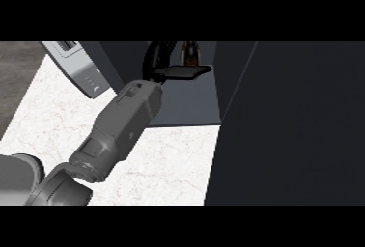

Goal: Pick up the wine, place it into the cabinet and close the cabinet

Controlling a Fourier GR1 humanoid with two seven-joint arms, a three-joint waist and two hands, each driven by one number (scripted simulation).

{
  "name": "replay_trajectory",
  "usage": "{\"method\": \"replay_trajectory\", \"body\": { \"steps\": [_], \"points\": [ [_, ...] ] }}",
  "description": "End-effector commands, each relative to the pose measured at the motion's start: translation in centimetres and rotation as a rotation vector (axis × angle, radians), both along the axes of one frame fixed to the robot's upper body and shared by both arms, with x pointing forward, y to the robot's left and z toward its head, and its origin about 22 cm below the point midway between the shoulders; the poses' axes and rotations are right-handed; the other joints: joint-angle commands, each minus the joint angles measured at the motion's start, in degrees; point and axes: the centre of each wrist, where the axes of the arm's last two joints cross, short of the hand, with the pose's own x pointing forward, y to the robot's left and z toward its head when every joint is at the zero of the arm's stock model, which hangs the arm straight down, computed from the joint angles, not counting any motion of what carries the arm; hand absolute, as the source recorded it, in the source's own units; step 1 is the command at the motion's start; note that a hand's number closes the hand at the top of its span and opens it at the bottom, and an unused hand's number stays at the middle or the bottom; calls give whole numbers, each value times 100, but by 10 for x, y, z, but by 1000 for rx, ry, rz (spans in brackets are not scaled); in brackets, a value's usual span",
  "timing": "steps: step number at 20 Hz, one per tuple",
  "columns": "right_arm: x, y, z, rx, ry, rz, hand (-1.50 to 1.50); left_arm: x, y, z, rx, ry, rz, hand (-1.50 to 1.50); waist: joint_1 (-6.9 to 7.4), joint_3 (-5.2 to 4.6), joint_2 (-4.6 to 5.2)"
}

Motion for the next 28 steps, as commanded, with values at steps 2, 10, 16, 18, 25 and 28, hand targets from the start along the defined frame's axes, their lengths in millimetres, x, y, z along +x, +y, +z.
{"method": "replay_trajectory", "body": {
  "steps": [2, 10, 16, 18, 25, 28],
  "points": [
    [-28, -4, 40, 95, -16, 24, -150, -13, 6, -22, -45, 13, -48, -150, 37, -2, -53],
    [-21, -8, 32, 89, 1, 5, -150, -42, -1, -37, -133, 33, -155, -150, 155, 4, -101],
    [-23, -8, 35, 93, 14, -13, -150, -74, -3, -51, -157, 64, -187, -150, 305, 3, -98],
    [-30, -9, 37, 74, 3, -18, -150, -94, 2, -66, -172, 53, -174, -150, 264, 4, -109],
    [-26, -8, 31, 59, -2, -9, -150, -153, 13, -85, -193, 77, -165, -150, 262, 5, -61],
    [-34, -9, 44, 57, 6, -9, -150, -161, 40, -78, -202, 78, -152, -150, 233, 0, -60]
  ]
}}
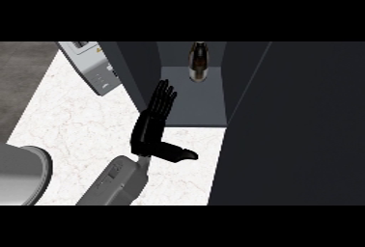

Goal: Pick up the wine, place it into the cabinet and close the cabinet

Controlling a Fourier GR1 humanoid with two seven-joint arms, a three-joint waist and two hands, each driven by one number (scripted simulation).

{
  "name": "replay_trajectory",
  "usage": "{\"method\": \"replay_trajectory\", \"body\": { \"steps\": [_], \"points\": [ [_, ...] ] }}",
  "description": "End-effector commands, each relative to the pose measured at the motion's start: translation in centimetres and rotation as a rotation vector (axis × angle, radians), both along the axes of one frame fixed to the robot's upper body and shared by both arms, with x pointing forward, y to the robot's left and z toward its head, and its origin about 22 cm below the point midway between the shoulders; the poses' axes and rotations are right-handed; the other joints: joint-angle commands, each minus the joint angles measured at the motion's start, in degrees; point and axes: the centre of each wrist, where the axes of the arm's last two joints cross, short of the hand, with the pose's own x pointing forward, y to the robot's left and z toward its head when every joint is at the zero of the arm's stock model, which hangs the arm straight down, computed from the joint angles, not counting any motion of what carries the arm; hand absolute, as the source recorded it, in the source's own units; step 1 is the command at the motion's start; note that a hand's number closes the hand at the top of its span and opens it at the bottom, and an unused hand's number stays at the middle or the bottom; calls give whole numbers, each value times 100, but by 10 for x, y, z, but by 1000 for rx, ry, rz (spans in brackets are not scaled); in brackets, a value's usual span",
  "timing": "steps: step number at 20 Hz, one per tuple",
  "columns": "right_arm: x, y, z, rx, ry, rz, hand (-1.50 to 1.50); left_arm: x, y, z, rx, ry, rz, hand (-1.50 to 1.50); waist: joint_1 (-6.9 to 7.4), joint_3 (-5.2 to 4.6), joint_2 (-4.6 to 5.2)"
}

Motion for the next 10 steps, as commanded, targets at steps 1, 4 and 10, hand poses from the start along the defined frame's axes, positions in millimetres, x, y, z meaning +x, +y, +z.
{"method": "replay_trajectory", "body": {
  "steps": [1, 4, 10],
  "points": [
    [-26, 2, 44, 87, -30, 41, -150, -24, 15, 9, -39, 6, 2, -150, -12, -4, 34],
    [-32, 3, 51, 74, -9, 68, -150, -46, 24, 2, -54, 19, 13, -150, -27, -9, 31],
    [-29, -2, 46, 17, 5, 187, -150, -68, 70, -7, -75, -5, 34, -150, -89, 0, 42]
  ]
}}
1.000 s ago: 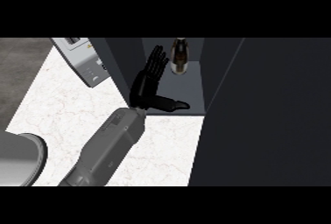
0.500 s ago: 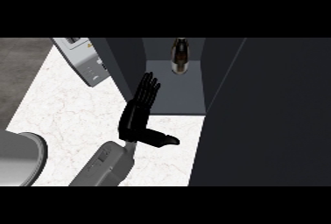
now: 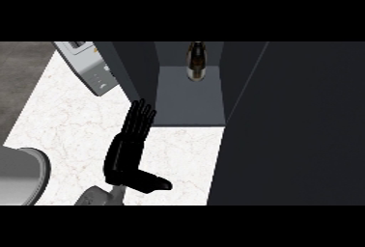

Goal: Pick up the wine, place it into the cabinet and close the cabinet

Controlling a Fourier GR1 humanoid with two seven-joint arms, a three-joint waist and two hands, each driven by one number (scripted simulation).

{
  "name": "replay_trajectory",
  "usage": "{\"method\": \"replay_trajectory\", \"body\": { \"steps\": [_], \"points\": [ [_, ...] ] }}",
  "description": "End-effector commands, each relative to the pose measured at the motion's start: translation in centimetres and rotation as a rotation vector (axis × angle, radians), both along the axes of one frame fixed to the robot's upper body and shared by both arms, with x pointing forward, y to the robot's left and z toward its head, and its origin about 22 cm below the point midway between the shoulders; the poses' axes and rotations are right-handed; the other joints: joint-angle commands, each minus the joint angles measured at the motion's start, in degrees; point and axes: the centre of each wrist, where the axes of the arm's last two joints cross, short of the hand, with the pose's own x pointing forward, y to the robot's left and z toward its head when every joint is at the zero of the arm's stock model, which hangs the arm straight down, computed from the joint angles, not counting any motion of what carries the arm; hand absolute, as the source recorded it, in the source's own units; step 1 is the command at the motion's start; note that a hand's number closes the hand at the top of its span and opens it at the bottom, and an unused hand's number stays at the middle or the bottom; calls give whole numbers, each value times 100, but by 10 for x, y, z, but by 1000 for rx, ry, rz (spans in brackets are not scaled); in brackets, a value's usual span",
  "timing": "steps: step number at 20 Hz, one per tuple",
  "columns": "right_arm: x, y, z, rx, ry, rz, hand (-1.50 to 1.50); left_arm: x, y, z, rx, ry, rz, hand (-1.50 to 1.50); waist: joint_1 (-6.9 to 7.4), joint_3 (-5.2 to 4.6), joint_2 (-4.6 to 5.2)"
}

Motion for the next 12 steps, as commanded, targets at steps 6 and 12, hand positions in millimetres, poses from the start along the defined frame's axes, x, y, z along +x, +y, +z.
{"method": "replay_trajectory", "body": {
  "steps": [6, 12],
  "points": [
    [-25, 7, 31, 70, 73, 283, -150, -22, 54, 4, 25, -50, 55, -150, 22, 5, 10],
    [-34, 9, 34, -8, 101, 498, 150, -23, 103, 16, 72, -85, 118, -150, -2, 2, 13]
  ]
}}
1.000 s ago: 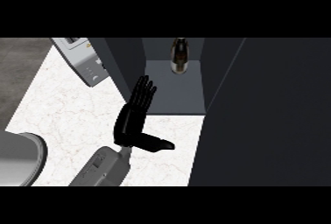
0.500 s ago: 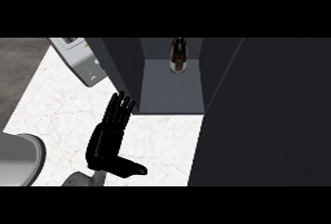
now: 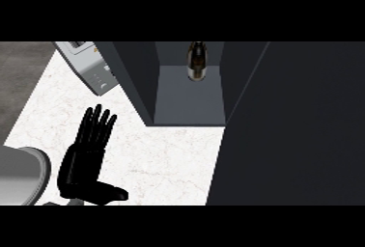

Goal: Pick up the wine, place it into the cabinet and close the cabinet

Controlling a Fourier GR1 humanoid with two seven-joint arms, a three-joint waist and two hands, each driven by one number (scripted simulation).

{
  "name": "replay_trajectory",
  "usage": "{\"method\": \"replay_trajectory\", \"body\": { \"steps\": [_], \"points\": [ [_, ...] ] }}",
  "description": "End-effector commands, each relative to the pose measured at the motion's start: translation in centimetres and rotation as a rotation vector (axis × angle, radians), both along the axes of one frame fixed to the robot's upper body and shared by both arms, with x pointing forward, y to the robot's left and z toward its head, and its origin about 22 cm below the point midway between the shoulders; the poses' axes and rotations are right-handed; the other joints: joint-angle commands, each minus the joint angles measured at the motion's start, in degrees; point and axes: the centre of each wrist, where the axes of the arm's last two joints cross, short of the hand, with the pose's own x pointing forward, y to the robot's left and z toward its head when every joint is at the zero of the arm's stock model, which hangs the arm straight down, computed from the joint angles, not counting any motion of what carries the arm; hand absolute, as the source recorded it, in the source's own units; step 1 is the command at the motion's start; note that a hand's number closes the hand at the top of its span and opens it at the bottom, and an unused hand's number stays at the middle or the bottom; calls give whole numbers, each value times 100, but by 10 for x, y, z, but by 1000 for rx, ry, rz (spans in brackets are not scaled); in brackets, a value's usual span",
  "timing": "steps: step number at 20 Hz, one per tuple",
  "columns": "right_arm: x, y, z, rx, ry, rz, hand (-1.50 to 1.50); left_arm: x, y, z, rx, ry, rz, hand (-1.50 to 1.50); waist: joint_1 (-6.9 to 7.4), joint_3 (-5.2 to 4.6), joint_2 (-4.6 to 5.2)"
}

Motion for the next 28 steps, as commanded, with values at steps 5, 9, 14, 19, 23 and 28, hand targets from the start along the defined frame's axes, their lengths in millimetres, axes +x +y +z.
{"method": "replay_trajectory", "body": {
  "steps": [5, 9, 14, 19, 23, 28],
  "points": [
    [-22, 11, 43, 115, 10, 158, 150, -11, 59, 13, 29, -17, 33, -150, 49, -7, 30],
    [-29, 16, 46, 132, 12, 158, 150, -4, 77, 27, 14, -36, 61, -150, 10, -13, 16],
    [-23, 25, 39, 140, 17, 189, 150, -10, 97, 32, 35, -39, 47, -150, 52, -17, 19],
    [-22, 26, 46, 156, 13, 193, 150, -16, 114, 25, 50, -47, 54, -150, 65, -26, 14],
    [-10, 36, 37, 154, 28, 252, 150, -7, 115, 27, 41, -30, 18, -150, 112, -37, 53],
    [5, 43, 39, 164, 9, 246, 150, -7, 125, 40, 44, -47, 29, -150, 290, -43, 65]
  ]
}}
